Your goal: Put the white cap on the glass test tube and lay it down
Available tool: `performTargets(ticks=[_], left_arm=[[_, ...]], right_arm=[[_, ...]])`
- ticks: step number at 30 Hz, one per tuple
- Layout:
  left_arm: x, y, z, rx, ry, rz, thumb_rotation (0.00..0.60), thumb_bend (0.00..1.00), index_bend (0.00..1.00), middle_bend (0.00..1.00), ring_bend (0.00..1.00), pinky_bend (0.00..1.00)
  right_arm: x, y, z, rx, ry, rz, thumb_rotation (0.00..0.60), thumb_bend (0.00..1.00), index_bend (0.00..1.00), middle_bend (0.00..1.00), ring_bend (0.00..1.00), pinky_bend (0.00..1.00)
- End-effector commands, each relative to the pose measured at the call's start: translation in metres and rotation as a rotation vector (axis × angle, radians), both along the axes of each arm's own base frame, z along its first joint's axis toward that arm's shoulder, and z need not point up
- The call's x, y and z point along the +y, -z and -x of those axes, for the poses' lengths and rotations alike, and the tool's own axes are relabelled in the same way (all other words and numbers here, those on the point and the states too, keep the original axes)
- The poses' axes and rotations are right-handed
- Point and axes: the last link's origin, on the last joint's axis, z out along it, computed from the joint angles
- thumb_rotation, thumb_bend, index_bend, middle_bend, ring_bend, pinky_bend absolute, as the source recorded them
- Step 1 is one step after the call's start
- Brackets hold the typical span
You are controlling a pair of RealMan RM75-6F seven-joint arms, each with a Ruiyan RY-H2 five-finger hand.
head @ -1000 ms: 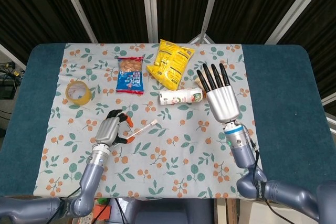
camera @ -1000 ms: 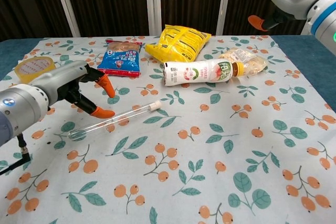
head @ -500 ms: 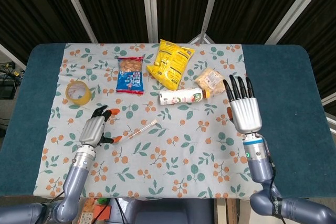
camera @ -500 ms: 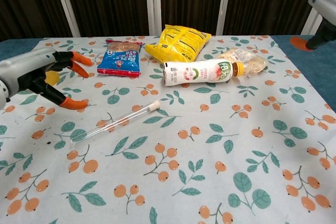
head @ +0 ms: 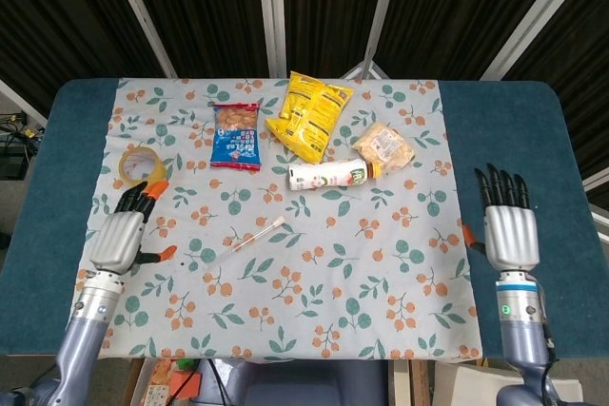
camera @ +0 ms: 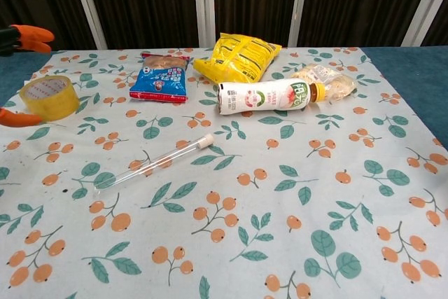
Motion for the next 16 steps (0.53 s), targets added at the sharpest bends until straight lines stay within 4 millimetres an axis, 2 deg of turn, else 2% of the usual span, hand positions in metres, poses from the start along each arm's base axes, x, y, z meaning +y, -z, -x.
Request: performTargets(ticks=[1, 5, 8, 16], left_arm=[[-0.031, -0.026, 0.028, 0.009, -0.010, -0.028, 0.600, 0.18, 0.03, 0.07, 0.00, 0.00], [-0.063, -0.050, 0.049, 0.007, -0.013, -0.059, 0.600, 0.18, 0.04, 0.07, 0.00, 0.00], [-0.082, -0.063, 0.060, 0.027, 0.006, -0.075, 0.600, 0.18, 0.04, 0.07, 0.00, 0.00], [-0.108, -0.087, 0.090, 0.046, -0.022, -0.112, 0.600, 0.18, 0.04, 0.07, 0.00, 0.00]], right_arm=[[0.028, -0.013, 0.017, -0.021, 0.028, -0.004, 0.600, 0.32, 0.00, 0.00, 0.00, 0.00], [0.067, -0.022, 0.031, -0.019, -0.018, -0.002, 0.600, 0.32, 0.00, 0.00, 0.00, 0.00], [0.089, -0.025, 0.037, -0.040, -0.047, 0.010, 0.600, 0.32, 0.00, 0.00, 0.00, 0.00], [0.110, -0.034, 0.044, -0.015, -0.088, 0.028, 0.600, 0.32, 0.00, 0.00, 0.00, 0.00]])
